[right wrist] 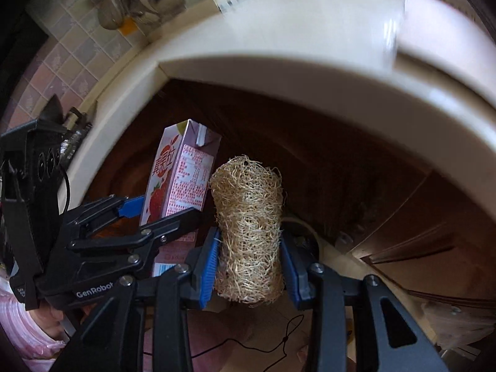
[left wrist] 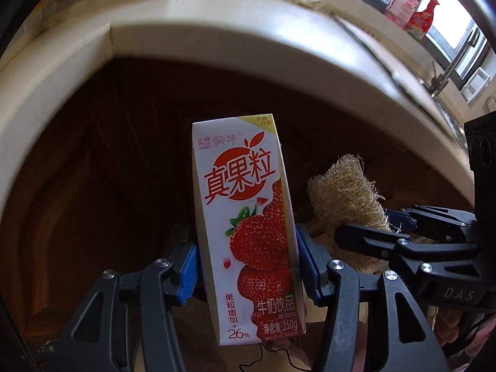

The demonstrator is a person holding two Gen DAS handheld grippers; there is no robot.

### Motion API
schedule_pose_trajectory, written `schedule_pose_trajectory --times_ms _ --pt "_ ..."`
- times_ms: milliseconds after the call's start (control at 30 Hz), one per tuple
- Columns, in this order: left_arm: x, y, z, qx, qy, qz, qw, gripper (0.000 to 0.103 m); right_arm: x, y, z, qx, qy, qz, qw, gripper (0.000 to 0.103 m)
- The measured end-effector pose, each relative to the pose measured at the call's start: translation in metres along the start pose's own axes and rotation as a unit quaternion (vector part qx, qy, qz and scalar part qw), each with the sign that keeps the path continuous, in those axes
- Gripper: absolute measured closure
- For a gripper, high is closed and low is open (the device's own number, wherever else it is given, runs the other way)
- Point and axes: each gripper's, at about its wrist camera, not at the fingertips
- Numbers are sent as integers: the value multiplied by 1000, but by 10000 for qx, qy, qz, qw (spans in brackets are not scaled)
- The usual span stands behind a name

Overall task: Collect trash
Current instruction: 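Carry the milk carton and loofah sponge down over the floor bin, then open left tool to drop the carton while right tool drops the sponge, then raise both open tools back up toward the counter trash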

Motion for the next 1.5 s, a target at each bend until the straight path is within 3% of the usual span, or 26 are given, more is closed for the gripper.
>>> schedule_pose_trajectory --times_ms 367,700,767,933,1233,1500 --pt "-57 -123 81 -399 55 -85 9992 49 34 -130 65 -407 -85 176 9990 64" --pt "-92 -190 124 -683 45 54 9976 47 58 -203 100 -611 -404 250 9970 58" --pt "-96 -200 126 -767 34 64 9970 41 60 -214 99 -644 -515 259 9963 56" --pt "-108 -206 125 -726 218 -201 9969 23 71 -219 97 -517 -746 334 9953 40" --pt "-113 -176 120 -620 150 -384 9972 23 58 -194 92 -466 -735 348 9956 39" --pt "-88 -126 88 -522 97 -393 9978 23 40 -156 86 -620 -641 373 9953 39"
Point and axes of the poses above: each gripper's, at about its wrist camera, not at the fingertips, and y roughly against the way its jaws point, x to its right, z to its underside, and after that the axes turned 9 degrees about x, right-handed
